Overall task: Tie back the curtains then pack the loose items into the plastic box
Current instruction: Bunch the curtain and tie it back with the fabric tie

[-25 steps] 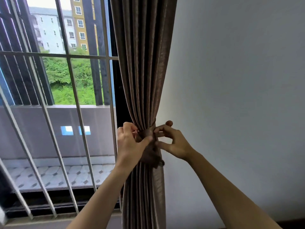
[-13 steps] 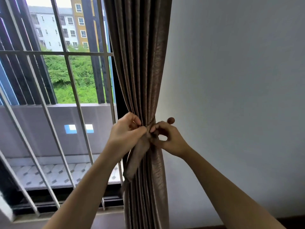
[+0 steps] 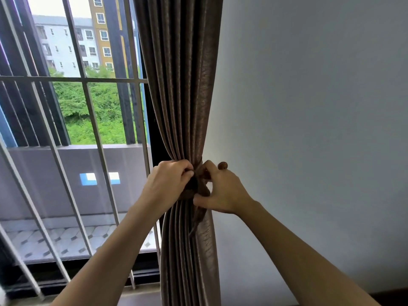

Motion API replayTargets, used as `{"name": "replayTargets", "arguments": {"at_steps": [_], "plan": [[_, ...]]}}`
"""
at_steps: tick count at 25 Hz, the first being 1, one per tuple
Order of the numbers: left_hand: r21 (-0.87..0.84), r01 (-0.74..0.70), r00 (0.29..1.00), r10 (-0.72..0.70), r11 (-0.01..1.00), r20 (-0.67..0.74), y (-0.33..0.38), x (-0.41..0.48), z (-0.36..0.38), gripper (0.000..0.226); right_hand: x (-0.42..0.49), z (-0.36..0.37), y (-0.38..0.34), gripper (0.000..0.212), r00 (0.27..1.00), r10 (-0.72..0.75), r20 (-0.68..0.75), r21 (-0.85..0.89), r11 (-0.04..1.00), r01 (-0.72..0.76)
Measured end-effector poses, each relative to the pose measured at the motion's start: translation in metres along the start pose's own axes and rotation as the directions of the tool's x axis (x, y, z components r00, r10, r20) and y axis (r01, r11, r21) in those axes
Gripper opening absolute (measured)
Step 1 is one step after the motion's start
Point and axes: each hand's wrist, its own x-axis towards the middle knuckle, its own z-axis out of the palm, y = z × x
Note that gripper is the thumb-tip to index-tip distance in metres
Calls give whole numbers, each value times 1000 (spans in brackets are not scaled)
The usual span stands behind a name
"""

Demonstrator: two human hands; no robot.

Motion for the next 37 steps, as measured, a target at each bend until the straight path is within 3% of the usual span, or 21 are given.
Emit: {"name": "replayTargets", "arguments": {"at_steps": [3, 6, 8, 10, 13, 16, 18, 22, 25, 29, 32, 35, 37], "plan": [[202, -6, 990, 34, 979, -135, 9, -1, 3, 18, 0, -3, 14, 28, 997, 76, 20, 215, 974, -79], [273, 49, 982, 3, 961, -187, 16, 0, 12, 23, -5, -9, 41, 13, 993, 116, 16, 480, 871, -109], [300, 77, 976, -11, 951, -217, 17, 2, 18, 24, -14, -9, 58, 13, 970, 242, 38, 694, 692, -200], [296, 82, 968, -5, 952, -251, 15, 2, 23, 22, -19, 0, 72, 11, 914, 400, 65, 860, 443, -255], [279, 59, 954, 28, 958, -297, 13, 1, 31, 17, -12, 28, 83, 15, 829, 549, 107, 978, 91, -186], [290, 31, 942, 68, 957, -327, 16, -3, 42, 16, 3, 58, 86, 23, 760, 633, 148, 986, -38, -160], [309, 25, 936, 87, 951, -341, 17, -4, 48, 15, 10, 70, 86, 19, 693, 712, 114, 986, 6, -169], [310, 34, 929, 85, 950, -361, 18, -2, 54, 15, 10, 74, 89, 15, 579, 813, -69, 896, 305, -323], [303, 30, 920, 92, 952, -380, 20, -1, 58, 15, 14, 69, 99, 23, 621, 781, -70, 864, 359, -353], [303, 11, 910, 117, 953, -399, 18, 1, 60, 15, 17, 63, 106, 27, 696, 718, 5, 857, 355, -373], [280, -9, 902, 128, 960, -412, 15, 1, 61, 14, 15, 63, 111, 20, 737, 676, -2, 841, 400, -364], [274, -30, 898, 146, 961, -415, 12, 1, 62, 13, 13, 64, 111, 12, 738, 664, -125, 786, 520, -335], [274, -37, 893, 155, 961, -423, 10, 1, 62, 13, 9, 68, 109, 17, 782, 600, -171, 679, 647, -348]]}}
